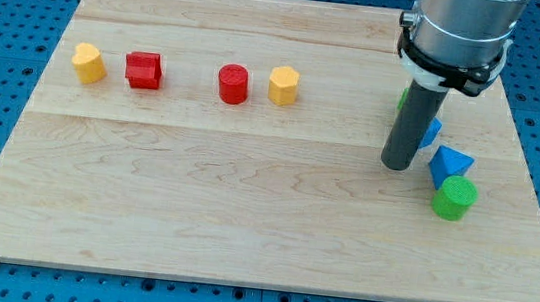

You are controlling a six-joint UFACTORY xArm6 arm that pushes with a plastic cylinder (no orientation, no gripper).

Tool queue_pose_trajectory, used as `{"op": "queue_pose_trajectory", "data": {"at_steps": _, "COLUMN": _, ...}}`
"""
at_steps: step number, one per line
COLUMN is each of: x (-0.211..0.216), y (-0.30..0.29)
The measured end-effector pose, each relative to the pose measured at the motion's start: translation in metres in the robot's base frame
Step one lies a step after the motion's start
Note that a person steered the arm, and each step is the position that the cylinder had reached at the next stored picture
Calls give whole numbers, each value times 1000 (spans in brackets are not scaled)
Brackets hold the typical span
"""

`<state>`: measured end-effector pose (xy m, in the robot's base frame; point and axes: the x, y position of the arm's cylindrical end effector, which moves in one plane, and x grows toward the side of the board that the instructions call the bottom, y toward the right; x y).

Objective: Slide the blue cube into the blue triangle

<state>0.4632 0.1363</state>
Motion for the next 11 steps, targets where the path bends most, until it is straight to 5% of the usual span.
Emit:
{"op": "queue_pose_trajectory", "data": {"at_steps": 2, "x": -18, "y": -41}}
{"op": "queue_pose_trajectory", "data": {"at_steps": 5, "x": -75, "y": -25}}
{"op": "queue_pose_trajectory", "data": {"at_steps": 11, "x": -64, "y": 7}}
